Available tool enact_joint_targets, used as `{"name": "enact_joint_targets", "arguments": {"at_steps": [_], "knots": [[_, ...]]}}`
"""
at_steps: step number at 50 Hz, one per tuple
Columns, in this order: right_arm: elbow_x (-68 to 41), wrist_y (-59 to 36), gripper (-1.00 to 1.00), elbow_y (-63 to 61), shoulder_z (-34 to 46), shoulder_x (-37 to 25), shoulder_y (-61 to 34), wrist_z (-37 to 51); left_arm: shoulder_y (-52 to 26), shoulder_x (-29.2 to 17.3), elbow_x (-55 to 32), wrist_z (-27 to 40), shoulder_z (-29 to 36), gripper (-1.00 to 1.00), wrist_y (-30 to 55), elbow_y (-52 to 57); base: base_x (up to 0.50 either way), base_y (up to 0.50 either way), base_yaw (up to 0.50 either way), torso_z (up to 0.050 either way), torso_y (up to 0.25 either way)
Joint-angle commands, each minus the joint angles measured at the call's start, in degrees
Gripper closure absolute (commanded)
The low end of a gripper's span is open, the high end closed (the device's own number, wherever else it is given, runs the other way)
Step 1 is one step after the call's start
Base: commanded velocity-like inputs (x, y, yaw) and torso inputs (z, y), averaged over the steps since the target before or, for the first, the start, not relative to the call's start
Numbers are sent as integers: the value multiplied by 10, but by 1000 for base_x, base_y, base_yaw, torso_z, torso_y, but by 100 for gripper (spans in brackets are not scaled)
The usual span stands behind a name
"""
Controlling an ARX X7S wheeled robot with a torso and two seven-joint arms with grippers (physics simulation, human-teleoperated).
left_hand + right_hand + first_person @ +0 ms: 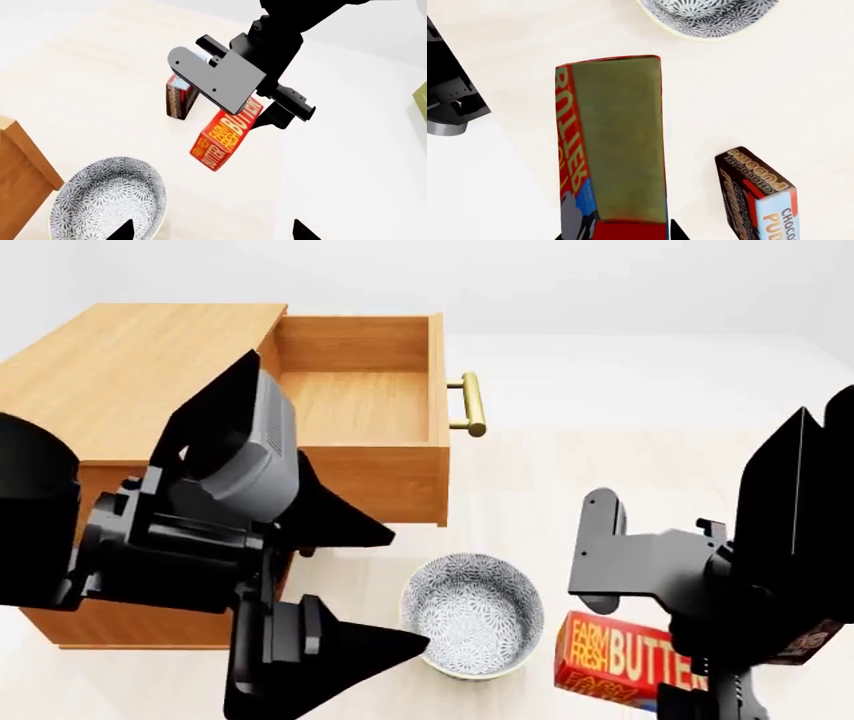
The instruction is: Put the butter at the back in the top drawer of the cabinet and close it.
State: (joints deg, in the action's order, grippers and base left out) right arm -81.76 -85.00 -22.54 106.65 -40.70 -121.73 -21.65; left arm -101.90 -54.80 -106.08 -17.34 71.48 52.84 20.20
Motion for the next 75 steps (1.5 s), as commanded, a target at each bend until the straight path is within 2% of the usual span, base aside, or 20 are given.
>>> {"name": "enact_joint_targets", "arguments": {"at_steps": [1,44,75], "knots": [[-17,4,100,-2,-14,20,-27,8,8,20,15,-10,4,-100,0,-3,0,0,0,0,0],[-61,27,100,-6,-37,80,-52,16,79,105,103,-33,46,-100,-20,-37,0,0,0,0,1],[-81,45,100,-7,-70,94,-61,29,86,125,111,-34,43,-100,-30,-32,0,0,0,1,1]]}}
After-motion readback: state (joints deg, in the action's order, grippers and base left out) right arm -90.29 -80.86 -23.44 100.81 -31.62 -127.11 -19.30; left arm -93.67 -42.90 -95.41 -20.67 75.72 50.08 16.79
